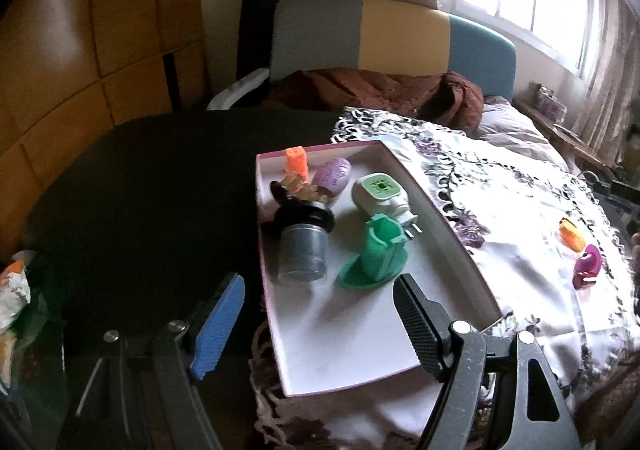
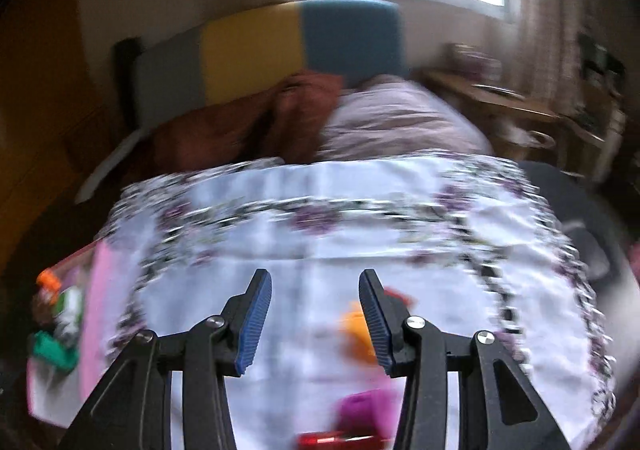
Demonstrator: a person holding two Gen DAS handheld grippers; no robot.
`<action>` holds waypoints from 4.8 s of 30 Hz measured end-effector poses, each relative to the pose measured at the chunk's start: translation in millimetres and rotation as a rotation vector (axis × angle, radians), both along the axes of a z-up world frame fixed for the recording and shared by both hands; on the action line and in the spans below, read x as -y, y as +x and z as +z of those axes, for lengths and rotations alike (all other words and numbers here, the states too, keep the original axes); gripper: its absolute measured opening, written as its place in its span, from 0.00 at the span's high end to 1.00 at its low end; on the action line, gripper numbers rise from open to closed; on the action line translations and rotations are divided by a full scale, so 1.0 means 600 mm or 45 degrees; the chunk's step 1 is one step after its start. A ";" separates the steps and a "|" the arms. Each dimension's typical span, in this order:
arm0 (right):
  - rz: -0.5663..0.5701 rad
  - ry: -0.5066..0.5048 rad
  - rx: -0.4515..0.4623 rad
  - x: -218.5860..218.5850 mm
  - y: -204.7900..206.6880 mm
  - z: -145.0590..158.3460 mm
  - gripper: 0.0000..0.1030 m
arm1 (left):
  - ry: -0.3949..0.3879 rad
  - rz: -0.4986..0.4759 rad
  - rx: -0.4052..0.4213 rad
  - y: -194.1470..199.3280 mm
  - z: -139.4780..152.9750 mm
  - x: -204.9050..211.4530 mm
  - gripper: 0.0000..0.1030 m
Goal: Organize rigid objects
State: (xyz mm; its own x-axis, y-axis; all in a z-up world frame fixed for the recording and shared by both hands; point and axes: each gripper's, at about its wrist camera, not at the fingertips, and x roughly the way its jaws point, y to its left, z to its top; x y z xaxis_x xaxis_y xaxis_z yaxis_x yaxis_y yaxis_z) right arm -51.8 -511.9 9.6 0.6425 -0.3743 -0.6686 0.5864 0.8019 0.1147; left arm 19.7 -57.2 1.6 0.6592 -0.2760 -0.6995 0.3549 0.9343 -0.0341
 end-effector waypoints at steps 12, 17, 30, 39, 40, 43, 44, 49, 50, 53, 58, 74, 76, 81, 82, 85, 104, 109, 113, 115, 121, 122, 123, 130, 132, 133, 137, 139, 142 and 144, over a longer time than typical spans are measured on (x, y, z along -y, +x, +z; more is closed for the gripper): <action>-0.494 0.349 0.251 0.130 -0.119 -0.025 0.55 | -0.077 -0.279 -0.025 -0.010 0.024 0.103 0.25; -0.511 0.444 0.239 0.137 -0.124 -0.043 0.55 | -0.053 -0.525 -0.085 -0.030 0.005 0.206 0.25; -0.510 0.589 0.191 0.147 -0.118 -0.074 0.55 | 0.016 -1.000 -0.219 -0.094 -0.054 0.405 0.55; -0.493 0.622 0.205 0.149 -0.117 -0.075 0.55 | 0.051 -1.192 -0.215 -0.127 -0.078 0.520 0.55; -0.492 0.625 0.209 0.149 -0.117 -0.075 0.55 | 0.055 -1.212 -0.207 -0.130 -0.079 0.531 0.55; -0.494 0.637 0.221 0.150 -0.119 -0.076 0.55 | 0.076 -1.269 -0.197 -0.131 -0.089 0.563 0.55; -0.494 0.641 0.223 0.150 -0.119 -0.076 0.55 | 0.084 -1.287 -0.199 -0.130 -0.093 0.571 0.55; -0.488 0.662 0.218 0.150 -0.116 -0.080 0.55 | 0.110 -1.337 -0.226 -0.122 -0.113 0.611 0.55; -0.486 0.663 0.216 0.150 -0.115 -0.081 0.55 | 0.115 -1.336 -0.238 -0.121 -0.118 0.616 0.55; -0.488 0.669 0.208 0.151 -0.113 -0.084 0.55 | 0.137 -1.341 -0.261 -0.128 -0.132 0.629 0.70; -0.483 0.680 0.186 0.151 -0.110 -0.090 0.55 | 0.083 -1.263 -0.264 -0.123 -0.134 0.606 0.75; -0.124 0.689 -0.090 0.091 -0.017 -0.122 0.55 | -0.022 -0.840 -0.262 -0.052 -0.140 0.444 0.74; -0.077 0.655 -0.145 0.078 -0.003 -0.125 0.55 | -0.039 -0.833 -0.264 -0.051 -0.144 0.443 0.74; -0.020 0.550 -0.247 0.055 0.015 -0.127 0.55 | -0.059 -0.822 -0.269 -0.050 -0.146 0.442 0.73; -0.016 0.537 -0.253 0.054 0.015 -0.128 0.55 | -0.058 -0.823 -0.266 -0.051 -0.146 0.442 0.73; -0.016 0.525 -0.278 0.052 0.019 -0.132 0.54 | -0.062 -0.819 -0.268 -0.052 -0.146 0.442 0.73; 0.095 0.317 -0.520 0.016 0.053 -0.158 0.56 | -0.121 -0.803 -0.291 -0.048 -0.147 0.434 0.73; 0.102 0.287 -0.531 0.013 0.052 -0.157 0.66 | -0.122 -0.808 -0.288 -0.048 -0.147 0.432 0.73; 0.097 0.267 -0.504 0.013 0.053 -0.150 0.70 | -0.137 -0.805 -0.295 -0.046 -0.148 0.428 0.73; 0.101 0.260 -0.470 0.012 0.053 -0.142 0.72 | -0.140 -0.807 -0.290 -0.046 -0.148 0.427 0.74; 0.147 0.365 -0.433 0.015 0.058 -0.145 0.70 | -0.150 -0.805 -0.288 -0.047 -0.147 0.424 0.74; 0.139 0.408 -0.425 0.020 0.057 -0.147 0.70 | -0.149 -0.806 -0.287 -0.048 -0.147 0.424 0.74; 0.125 0.443 -0.420 0.023 0.055 -0.149 0.68 | -0.150 -0.806 -0.287 -0.048 -0.147 0.423 0.74; -0.070 0.591 -0.272 0.068 0.013 -0.138 0.34 | -0.155 -0.805 -0.288 -0.048 -0.148 0.422 0.74; -0.091 0.644 -0.246 0.077 0.003 -0.140 0.29 | -0.155 -0.805 -0.288 -0.048 -0.147 0.422 0.74; -0.098 0.673 -0.245 0.079 0.000 -0.142 0.29 | -0.155 -0.805 -0.288 -0.048 -0.148 0.422 0.74; -0.067 0.708 -0.289 0.068 0.007 -0.150 0.29 | -0.152 -0.807 -0.284 -0.049 -0.148 0.422 0.74; -0.055 0.698 -0.335 0.061 0.008 -0.153 0.29 | -0.152 -0.808 -0.284 -0.049 -0.148 0.423 0.73; -0.062 0.711 -0.328 0.062 0.003 -0.154 0.29 | -0.157 -0.806 -0.289 -0.049 -0.148 0.422 0.73; -0.089 0.735 -0.311 0.069 -0.004 -0.155 0.29 | -0.158 -0.806 -0.290 -0.048 -0.148 0.422 0.73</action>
State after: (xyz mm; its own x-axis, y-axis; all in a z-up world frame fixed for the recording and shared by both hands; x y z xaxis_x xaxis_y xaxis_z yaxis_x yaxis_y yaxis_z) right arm -54.4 -553.3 -83.5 0.4329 0.0547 -0.8998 0.6993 0.6095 0.3735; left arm -9.4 -310.1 -87.2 0.1843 -0.6471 -0.7398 0.8030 0.5332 -0.2663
